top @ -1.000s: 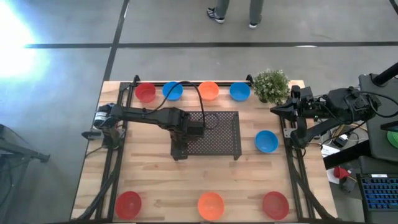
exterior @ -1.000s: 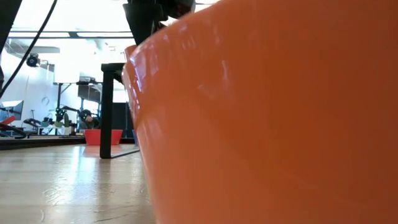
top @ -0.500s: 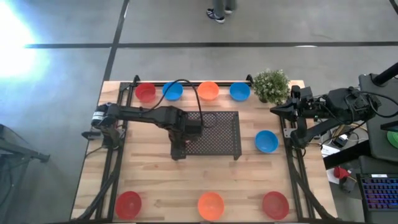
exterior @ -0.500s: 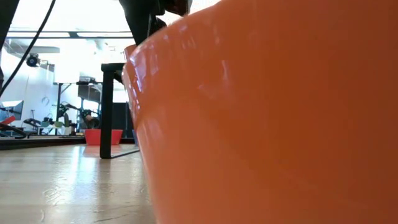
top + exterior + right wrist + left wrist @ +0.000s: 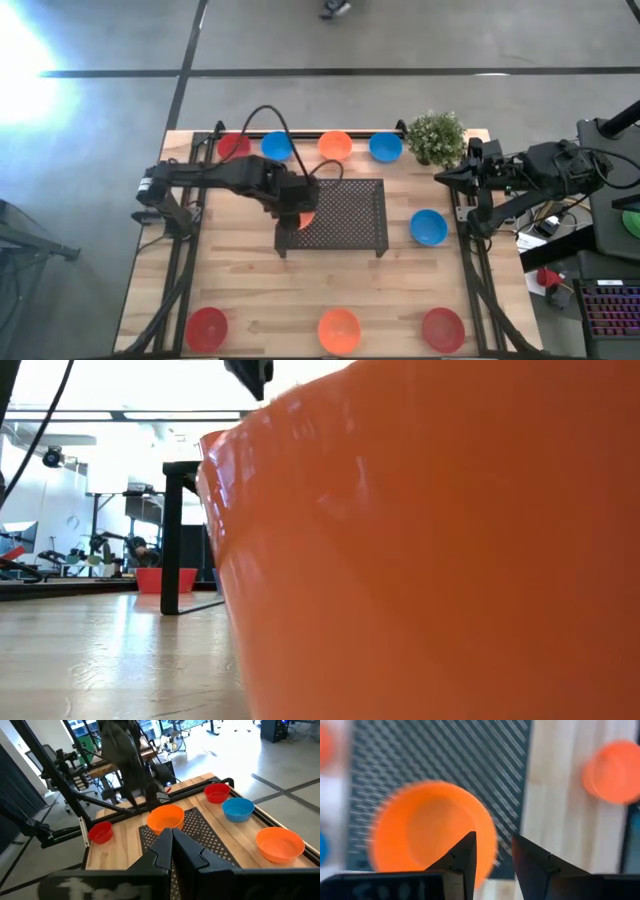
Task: Pick & Place Mini bowls
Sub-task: Put the right blue bowl on the shelf
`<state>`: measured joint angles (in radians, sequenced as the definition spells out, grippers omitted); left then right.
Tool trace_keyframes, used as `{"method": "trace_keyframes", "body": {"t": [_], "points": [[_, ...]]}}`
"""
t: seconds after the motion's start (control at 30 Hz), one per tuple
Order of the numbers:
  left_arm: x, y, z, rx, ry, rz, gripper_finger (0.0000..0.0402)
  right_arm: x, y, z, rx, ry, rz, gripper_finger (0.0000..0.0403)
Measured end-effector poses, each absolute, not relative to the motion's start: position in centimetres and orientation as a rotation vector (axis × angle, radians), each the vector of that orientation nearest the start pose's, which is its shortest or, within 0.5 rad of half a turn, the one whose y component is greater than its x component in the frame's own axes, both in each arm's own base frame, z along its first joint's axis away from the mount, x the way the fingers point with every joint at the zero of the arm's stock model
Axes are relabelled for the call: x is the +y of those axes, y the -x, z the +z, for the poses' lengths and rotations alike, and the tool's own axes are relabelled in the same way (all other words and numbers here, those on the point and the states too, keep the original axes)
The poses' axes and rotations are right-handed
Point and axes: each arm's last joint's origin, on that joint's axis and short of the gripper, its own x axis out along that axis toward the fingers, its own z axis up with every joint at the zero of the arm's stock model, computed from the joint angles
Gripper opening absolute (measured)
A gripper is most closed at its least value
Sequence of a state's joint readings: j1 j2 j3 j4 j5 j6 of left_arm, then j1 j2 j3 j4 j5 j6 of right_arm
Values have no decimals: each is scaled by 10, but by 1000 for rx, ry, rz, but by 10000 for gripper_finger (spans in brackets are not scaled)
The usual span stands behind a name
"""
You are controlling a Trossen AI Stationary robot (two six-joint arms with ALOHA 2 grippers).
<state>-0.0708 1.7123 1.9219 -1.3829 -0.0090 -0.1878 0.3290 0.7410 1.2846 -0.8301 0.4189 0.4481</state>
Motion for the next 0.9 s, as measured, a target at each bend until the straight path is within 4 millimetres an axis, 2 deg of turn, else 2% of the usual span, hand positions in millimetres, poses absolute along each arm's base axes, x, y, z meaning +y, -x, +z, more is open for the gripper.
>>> {"method": "trace_keyframes", "body": {"t": [0.27,0.53,0.67,0.9], "points": [[-15,-316,429,958,0,275,115,18,-89,414,419,-500,-248,8],[-10,-301,472,765,-42,425,87,17,-85,386,705,-655,-493,8],[-8,-290,487,700,-59,493,67,19,-87,375,844,-653,-553,8],[-4,-270,502,614,-44,583,20,26,-102,361,967,-662,-562,8]]}}
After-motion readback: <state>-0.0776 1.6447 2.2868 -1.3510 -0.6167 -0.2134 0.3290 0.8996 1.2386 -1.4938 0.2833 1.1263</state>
